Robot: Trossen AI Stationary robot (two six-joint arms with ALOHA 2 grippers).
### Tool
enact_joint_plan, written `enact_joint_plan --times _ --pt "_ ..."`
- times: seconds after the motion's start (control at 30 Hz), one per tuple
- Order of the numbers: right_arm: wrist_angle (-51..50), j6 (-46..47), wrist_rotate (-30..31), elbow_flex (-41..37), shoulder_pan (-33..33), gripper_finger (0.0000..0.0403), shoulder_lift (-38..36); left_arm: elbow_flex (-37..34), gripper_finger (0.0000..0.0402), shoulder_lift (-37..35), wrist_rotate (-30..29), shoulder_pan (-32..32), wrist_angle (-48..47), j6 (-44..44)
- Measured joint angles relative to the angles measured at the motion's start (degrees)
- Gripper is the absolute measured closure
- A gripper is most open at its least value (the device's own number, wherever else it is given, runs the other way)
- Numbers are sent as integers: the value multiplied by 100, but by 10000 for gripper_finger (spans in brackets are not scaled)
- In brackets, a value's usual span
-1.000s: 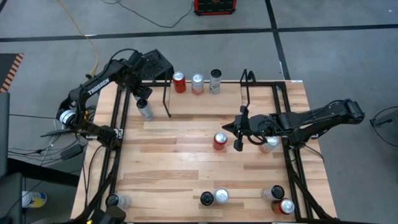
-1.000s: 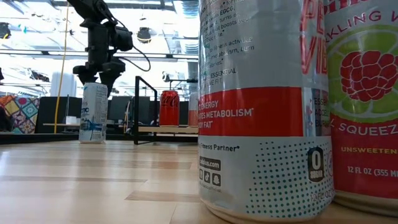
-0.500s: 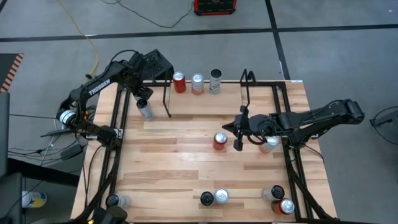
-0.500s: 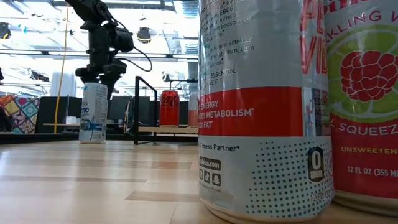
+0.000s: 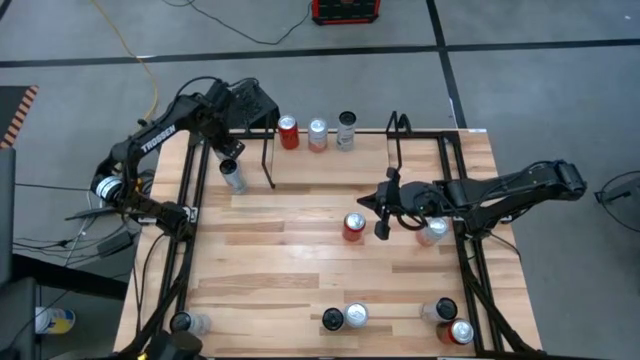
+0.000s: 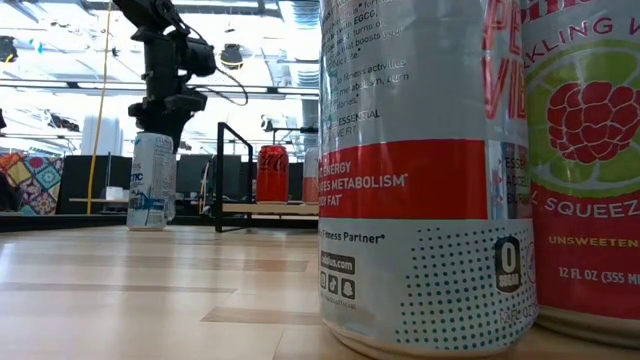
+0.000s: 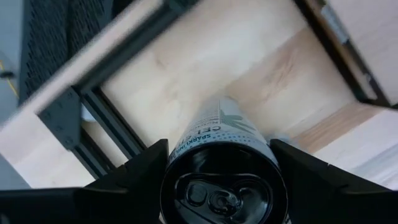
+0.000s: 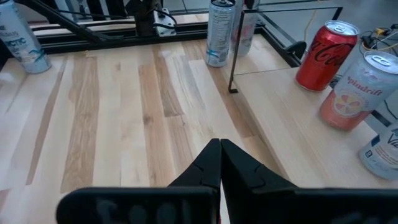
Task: Place canned beverage on shelf
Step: Put the top white pink soda can on the shelf
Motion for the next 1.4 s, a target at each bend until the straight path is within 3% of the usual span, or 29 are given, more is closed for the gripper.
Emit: enact_joint_plan --times 0.27,0.57,0.67,0.87,1.17,1.4 --pt "0 -11 0 0 2 372 0 906 167 -250 -182 -171 -235 114" --pt "0 -9 5 0 2 373 0 2374 167 -691 -228 -815 -361 137" --pt "0 -9 7 0 2 372 0 2765 167 -850 112 -1131 -290 181" --pt "0 -9 9 0 2 373 0 3112 167 -998 1374 -1885 -48 -131" --pt "-67 -9 13 2 2 372 0 3125 167 -44 1390 -3128 342 -146" --pt "-90 -1 13 2 2 372 -2 3759 167 1210 1212 -3118 -86 313"
